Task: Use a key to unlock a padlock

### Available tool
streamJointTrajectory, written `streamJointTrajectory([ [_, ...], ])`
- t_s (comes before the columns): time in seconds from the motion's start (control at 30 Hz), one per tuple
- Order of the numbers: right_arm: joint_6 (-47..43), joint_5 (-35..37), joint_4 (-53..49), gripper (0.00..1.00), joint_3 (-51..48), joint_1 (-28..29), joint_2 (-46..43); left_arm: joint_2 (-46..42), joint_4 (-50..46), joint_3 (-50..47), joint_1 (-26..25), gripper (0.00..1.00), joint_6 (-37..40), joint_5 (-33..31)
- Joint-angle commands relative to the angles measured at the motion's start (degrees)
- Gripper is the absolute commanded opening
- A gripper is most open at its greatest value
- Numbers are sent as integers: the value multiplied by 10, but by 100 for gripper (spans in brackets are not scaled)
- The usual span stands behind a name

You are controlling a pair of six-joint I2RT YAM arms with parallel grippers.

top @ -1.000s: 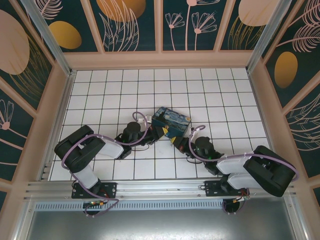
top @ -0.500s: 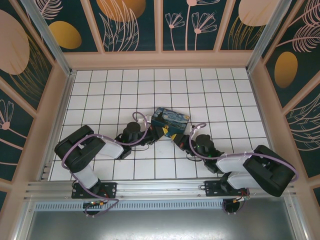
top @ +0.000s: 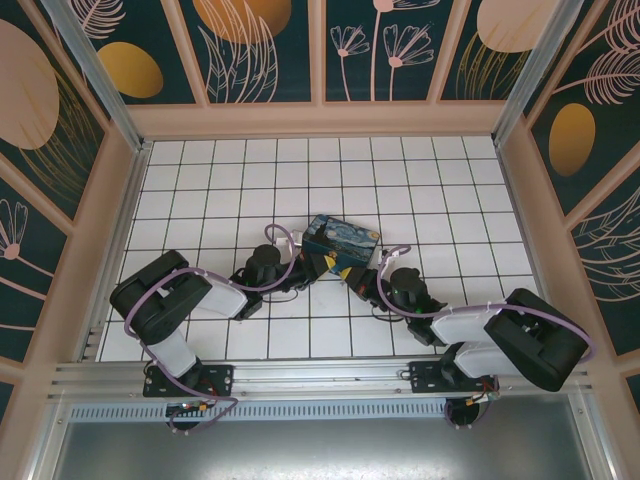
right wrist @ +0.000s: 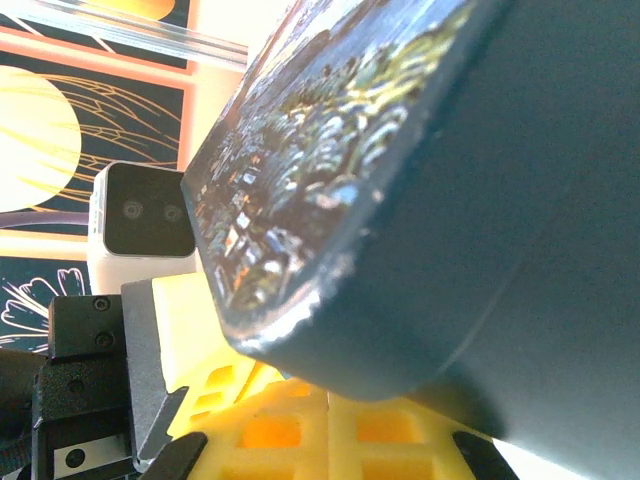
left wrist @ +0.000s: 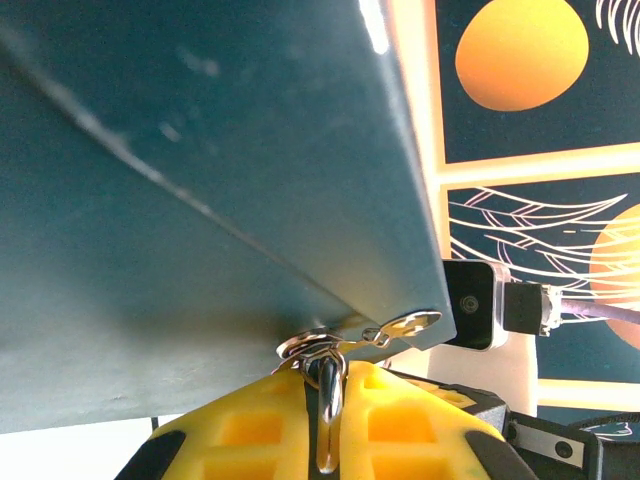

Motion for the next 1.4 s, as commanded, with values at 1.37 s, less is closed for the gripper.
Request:
streamJointTrajectory([
  [1.37, 13, 22, 212, 0, 16, -18, 101, 46, 226, -3, -31, 0, -164, 4],
])
